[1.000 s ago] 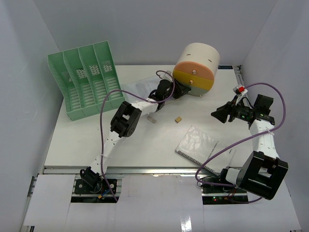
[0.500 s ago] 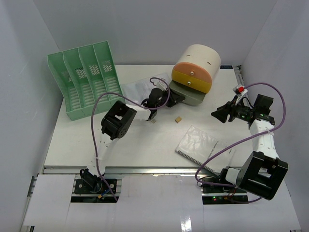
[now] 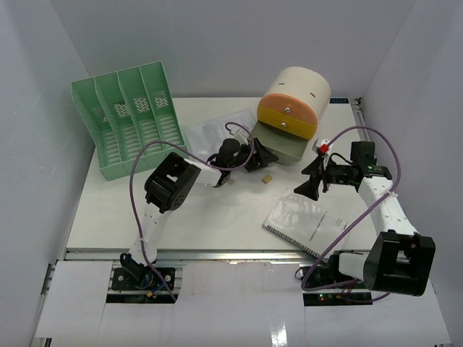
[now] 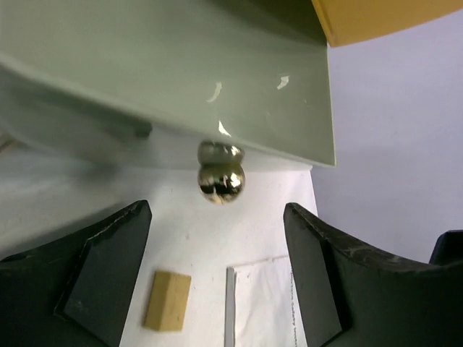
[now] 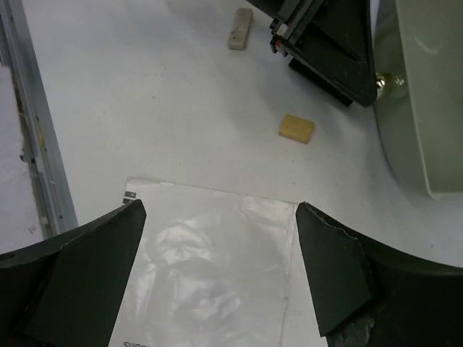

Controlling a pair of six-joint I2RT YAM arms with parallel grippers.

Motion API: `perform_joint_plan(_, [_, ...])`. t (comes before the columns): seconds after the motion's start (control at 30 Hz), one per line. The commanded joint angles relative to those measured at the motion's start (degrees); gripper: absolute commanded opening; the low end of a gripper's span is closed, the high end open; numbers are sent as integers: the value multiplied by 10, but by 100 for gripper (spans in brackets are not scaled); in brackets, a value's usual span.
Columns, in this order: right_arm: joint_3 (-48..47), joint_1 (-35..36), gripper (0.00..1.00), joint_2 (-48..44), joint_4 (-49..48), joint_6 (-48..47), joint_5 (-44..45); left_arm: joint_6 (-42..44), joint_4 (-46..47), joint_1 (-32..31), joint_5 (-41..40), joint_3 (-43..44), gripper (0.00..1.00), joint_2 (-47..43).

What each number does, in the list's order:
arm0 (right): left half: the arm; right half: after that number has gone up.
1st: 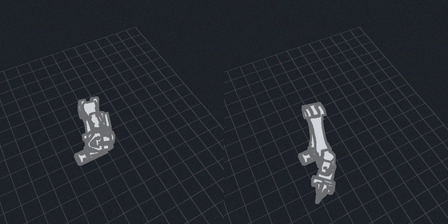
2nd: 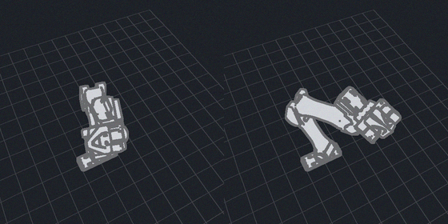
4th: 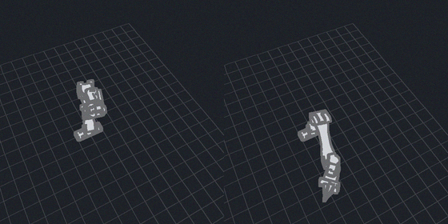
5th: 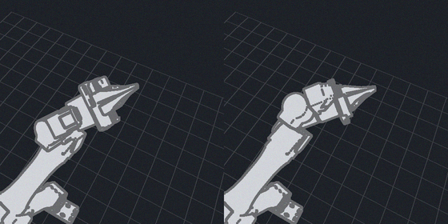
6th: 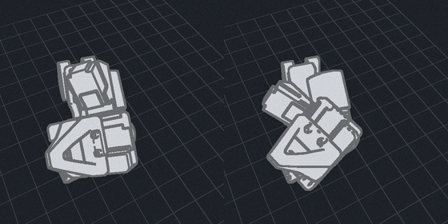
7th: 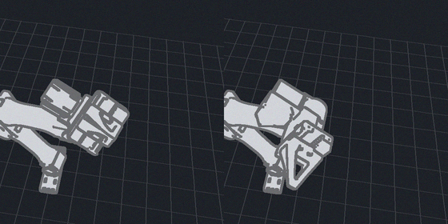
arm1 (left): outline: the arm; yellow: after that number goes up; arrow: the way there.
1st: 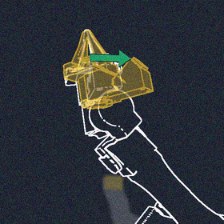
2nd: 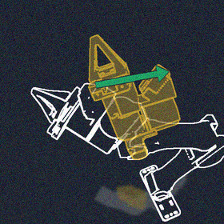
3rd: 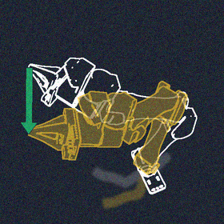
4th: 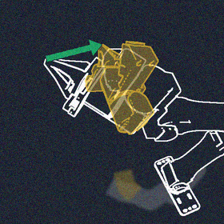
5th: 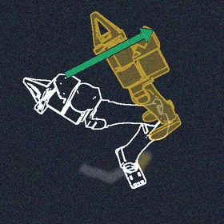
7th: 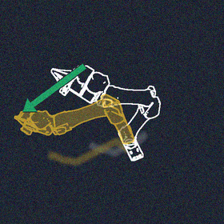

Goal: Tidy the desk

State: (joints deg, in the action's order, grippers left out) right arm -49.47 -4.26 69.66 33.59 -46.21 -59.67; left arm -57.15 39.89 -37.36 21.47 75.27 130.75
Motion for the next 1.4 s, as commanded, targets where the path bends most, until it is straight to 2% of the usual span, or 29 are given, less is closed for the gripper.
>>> perform_joint_plan(0.0, [3,59,90,-42,67,-232,5,104,-43,23,-4,-49,89,-149])
perform_joint_plan(0.1, [30,92,90,-58,51,-296,9,195,-94,34,-27,-95,92,-233])
perform_joint_plan(0.2, [12,133,94,-24,136,-504,33,280,-188,39,-53,-124,95,-321])
perform_joint_plan(0.3, [-28,174,93,48,219,-645,81,357,-288,41,-89,-143,98,-405])
perform_joint_plan(0.33, [-42,183,90,71,223,-649,96,377,-313,42,-101,-150,98,-411])
perform_joint_plan(0.4, [-83,213,82,140,216,-646,144,425,-377,42,-137,-176,98,-486])
perform_joint_plan(0.47, [-115,229,79,163,211,-633,172,461,-422,42,-169,-188,98,-515])
perform_joint_plan(0.57, [-185,260,73,229,169,-601,237,524,-491,45,-256,-263,98,-637])
perform_joint_plan(0.7, [-271,285,68,314,167,-559,300,545,-525,46,-314,-361,98,-786])
perform_joint_plan(0.87, [-348,295,64,393,172,-524,354,541,-558,46,-338,-404,98,-903])
perform_joint_plan(0.97, [-362,301,63,421,177,-513,384,540,-557,46,-350,-407,98,-932])
perform_joint_plan(1.23, [-363,312,59,465,169,-475,421,543,-562,47,-347,-402,98,-925])
perform_joint_plan(1.37, [-347,319,47,471,140,-456,424,540,-560,47,-344,-403,98,-926])
